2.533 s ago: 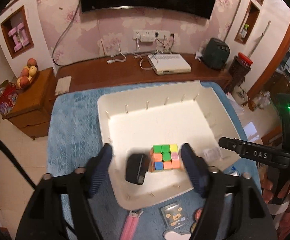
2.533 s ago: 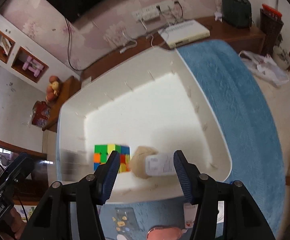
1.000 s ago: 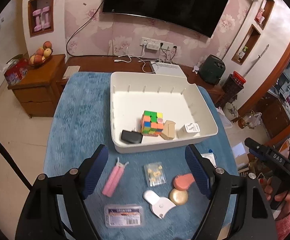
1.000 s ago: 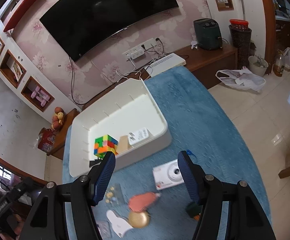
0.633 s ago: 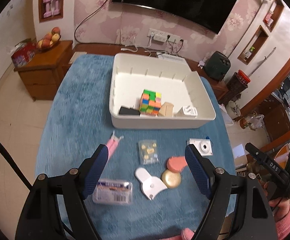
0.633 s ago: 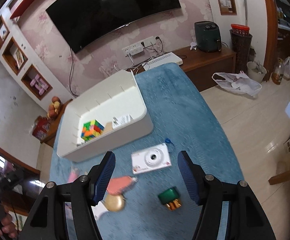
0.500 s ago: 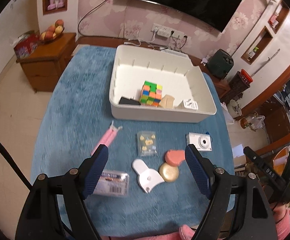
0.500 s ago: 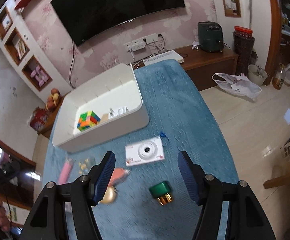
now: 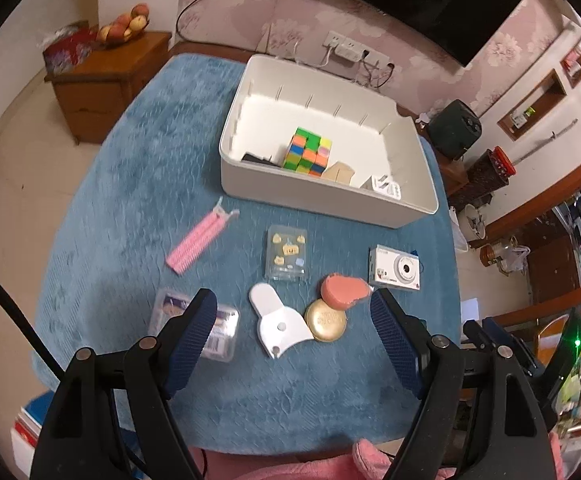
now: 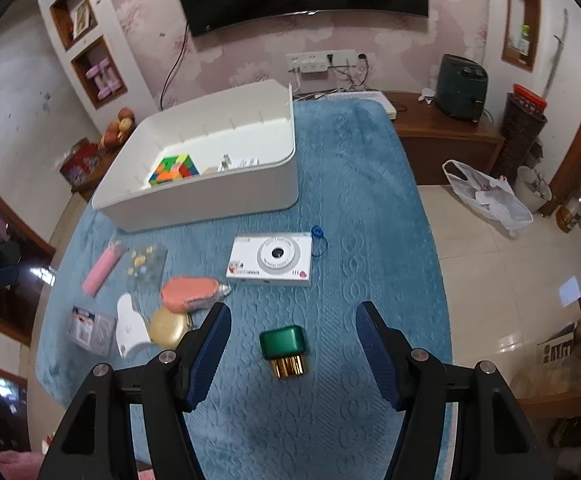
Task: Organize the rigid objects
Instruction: 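Lift both tools out of the bin and move toward the remaining items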
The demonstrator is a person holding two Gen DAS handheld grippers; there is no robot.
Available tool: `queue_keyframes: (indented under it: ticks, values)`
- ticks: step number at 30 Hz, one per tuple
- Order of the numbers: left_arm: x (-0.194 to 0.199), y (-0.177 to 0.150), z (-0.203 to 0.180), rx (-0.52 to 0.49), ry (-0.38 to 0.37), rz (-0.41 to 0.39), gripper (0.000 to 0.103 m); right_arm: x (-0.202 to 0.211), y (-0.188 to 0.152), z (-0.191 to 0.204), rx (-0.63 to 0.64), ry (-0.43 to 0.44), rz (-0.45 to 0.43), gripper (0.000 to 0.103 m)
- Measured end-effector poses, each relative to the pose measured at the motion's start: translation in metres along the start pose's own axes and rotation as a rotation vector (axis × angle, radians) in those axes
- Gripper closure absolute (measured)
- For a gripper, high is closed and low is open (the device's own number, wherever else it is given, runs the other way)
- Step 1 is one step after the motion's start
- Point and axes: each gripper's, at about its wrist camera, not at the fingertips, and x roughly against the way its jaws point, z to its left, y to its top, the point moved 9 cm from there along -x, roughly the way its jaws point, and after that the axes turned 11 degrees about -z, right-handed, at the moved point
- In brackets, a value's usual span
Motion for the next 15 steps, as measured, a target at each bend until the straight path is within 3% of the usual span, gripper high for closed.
queue_keyframes:
  ticks: [6, 15]
  values:
    - [-0.018, -0.017, 0.002, 0.080, 0.032, 0.046, 0.021, -0.009, -0.010, 0.002, 0.077, 0.040, 0.057, 0.037]
    - [-0.048, -0.039, -0.002, 0.180, 0.069, 0.108, 0.017, -0.025, -0.024, 0.014, 0.310, 0.114, 0.150, 0.037]
